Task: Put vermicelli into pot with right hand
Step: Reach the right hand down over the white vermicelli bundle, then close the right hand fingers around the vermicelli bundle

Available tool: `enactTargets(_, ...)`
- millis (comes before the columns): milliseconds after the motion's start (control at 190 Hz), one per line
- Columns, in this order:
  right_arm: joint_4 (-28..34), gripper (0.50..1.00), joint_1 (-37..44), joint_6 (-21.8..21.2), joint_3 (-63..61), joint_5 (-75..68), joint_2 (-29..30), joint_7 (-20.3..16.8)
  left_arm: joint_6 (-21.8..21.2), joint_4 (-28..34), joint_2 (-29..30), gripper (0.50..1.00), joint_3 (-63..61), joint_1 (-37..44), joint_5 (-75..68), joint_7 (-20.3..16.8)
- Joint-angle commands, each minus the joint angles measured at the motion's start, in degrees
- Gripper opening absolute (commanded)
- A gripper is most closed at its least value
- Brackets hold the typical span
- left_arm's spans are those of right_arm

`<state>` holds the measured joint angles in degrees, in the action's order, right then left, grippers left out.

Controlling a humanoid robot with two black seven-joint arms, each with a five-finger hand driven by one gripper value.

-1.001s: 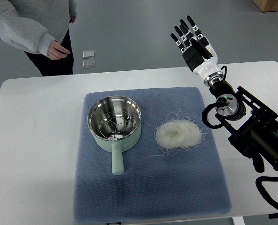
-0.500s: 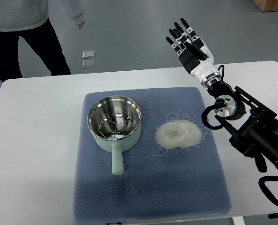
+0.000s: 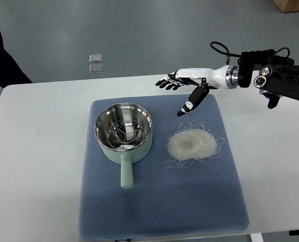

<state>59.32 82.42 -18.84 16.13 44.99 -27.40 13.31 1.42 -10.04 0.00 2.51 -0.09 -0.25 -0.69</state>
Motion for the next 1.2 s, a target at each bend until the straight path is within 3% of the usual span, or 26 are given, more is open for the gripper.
enactTargets(0, 4.05, 0.928, 9.07, -1.81, 9.54, -0.08, -0.2, -0.92, -0.02, -0.33, 0.0, 1.0, -0.05, 0.0, -0.01, -0.01)
enactTargets(121, 9.85, 0.926, 13.64, -4.71, 12.35, -1.39, -0.02, -2.77, -0.02, -0.42, 0.0, 1.0, -0.05, 0.0, -0.01, -0.01)
enactTargets(248, 10.91, 0.926, 13.56, -4.89, 12.79, -5.61, 0.15, -3.03, -0.02, -0.33, 0.0, 1.0, 0.04, 0.0, -0.01, -0.01)
enactTargets(1196, 7.31, 0.905, -3.14, 6.28, 12.35, 3.0, 2.35, -2.85, -0.02, 0.28, 0.0, 1.0, 0.21, 0.0, -0.01, -0.01)
